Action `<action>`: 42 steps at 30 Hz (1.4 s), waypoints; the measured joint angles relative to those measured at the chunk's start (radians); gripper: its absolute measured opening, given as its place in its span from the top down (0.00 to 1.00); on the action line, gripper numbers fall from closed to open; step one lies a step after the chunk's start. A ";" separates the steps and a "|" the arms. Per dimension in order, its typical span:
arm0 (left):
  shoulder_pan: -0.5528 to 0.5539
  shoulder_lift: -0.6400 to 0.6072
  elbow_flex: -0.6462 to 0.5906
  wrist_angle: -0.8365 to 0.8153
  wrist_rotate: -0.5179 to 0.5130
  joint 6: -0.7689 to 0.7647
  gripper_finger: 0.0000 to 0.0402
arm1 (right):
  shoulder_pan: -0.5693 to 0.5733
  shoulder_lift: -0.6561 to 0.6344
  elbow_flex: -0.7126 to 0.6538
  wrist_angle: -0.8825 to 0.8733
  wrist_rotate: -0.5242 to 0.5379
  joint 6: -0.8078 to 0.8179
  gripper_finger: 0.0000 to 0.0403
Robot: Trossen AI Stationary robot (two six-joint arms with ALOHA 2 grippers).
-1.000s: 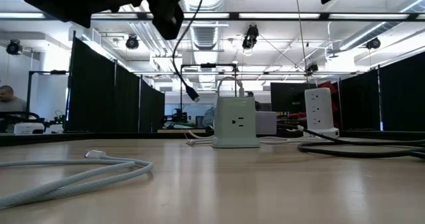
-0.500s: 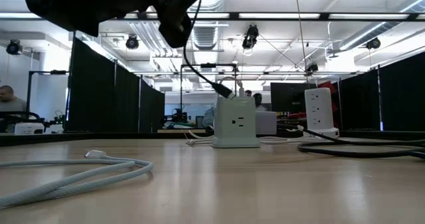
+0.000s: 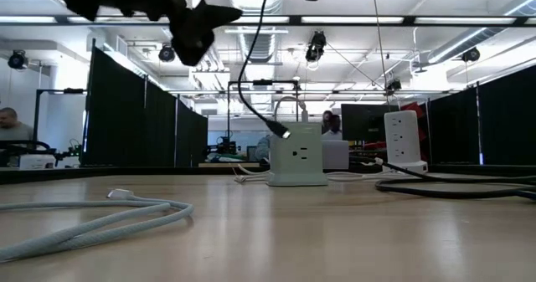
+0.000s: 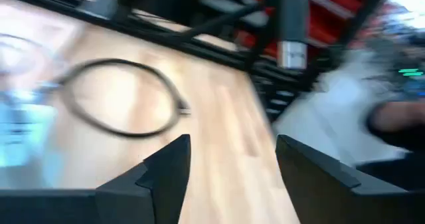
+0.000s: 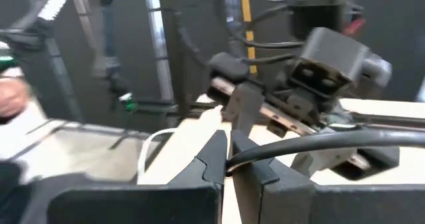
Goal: Insert USB
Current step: Insert the black USB cable into the bottom white outlet
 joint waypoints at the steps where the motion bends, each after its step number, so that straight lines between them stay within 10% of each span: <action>1: -0.012 -0.017 0.006 -0.038 -0.047 0.013 0.50 | 0.009 0.012 0.015 -0.010 0.035 -0.004 1.00; 15: -0.359 -0.163 0.144 -0.786 -0.562 -0.140 0.73 | 0.049 0.235 0.345 -0.226 0.128 -0.032 1.00; 30: -0.739 -0.005 0.156 -0.925 -0.154 -0.973 0.84 | 0.048 0.399 0.477 -0.304 0.077 -0.021 1.00; 42: -0.856 0.197 0.175 -0.989 0.152 -1.177 0.84 | 0.042 0.395 0.478 -0.312 0.077 -0.057 1.00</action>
